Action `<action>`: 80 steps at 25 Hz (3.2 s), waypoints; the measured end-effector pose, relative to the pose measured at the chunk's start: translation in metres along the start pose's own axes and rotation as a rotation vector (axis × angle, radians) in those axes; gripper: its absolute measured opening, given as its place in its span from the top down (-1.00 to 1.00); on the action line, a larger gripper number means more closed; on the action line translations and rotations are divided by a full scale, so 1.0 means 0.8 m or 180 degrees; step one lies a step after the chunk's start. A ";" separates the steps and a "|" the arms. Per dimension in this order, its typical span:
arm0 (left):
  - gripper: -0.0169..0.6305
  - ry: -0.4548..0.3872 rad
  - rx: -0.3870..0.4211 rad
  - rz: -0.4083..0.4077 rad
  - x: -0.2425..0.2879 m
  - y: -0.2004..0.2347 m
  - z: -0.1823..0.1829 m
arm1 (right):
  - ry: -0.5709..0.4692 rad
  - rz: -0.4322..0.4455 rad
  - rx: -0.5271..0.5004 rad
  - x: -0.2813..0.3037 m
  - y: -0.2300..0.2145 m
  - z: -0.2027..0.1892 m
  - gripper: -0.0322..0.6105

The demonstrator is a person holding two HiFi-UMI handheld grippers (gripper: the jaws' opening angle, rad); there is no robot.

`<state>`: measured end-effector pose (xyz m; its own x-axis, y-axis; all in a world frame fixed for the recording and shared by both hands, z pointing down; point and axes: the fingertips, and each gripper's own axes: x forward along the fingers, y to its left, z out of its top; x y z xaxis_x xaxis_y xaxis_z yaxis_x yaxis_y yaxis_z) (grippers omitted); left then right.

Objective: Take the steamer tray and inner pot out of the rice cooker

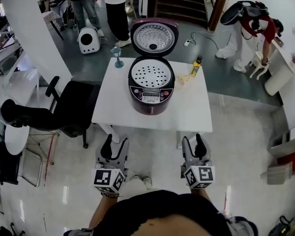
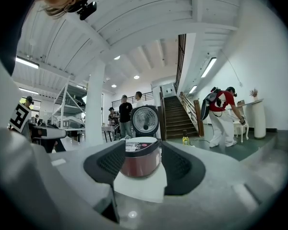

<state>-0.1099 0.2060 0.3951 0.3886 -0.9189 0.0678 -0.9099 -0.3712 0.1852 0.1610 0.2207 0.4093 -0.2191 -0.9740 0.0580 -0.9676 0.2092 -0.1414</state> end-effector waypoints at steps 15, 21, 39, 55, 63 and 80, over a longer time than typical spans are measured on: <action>0.15 0.0136 0.0105 0.0064 0.016 0.005 -0.012 | 0.0092 0.0027 0.0094 0.006 -0.016 -0.018 0.19; 0.15 0.0133 0.0117 0.0058 0.055 0.020 -0.007 | 0.0097 0.0004 -0.0008 0.043 -0.026 -0.012 0.19; 0.15 0.0269 0.0264 0.0046 0.261 0.115 0.029 | 0.0209 -0.0318 -0.0200 0.255 -0.083 0.012 0.19; 0.12 0.0728 0.0311 -0.0260 0.418 0.160 0.021 | 0.0511 -0.0401 -0.0403 0.415 -0.117 0.015 0.19; -0.02 0.1011 0.0358 -0.0360 0.485 0.148 -0.004 | 0.0931 -0.0349 -0.0570 0.467 -0.129 -0.002 0.19; -0.13 0.2116 0.1291 -0.0206 0.547 0.164 -0.078 | 0.2318 0.0276 -0.1866 0.565 -0.111 -0.089 0.19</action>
<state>-0.0502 -0.2365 0.5100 0.3315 -0.6684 0.6659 -0.8146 -0.5588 -0.1554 0.1387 -0.2322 0.5187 -0.1261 -0.7001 0.7028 -0.8097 0.4820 0.3348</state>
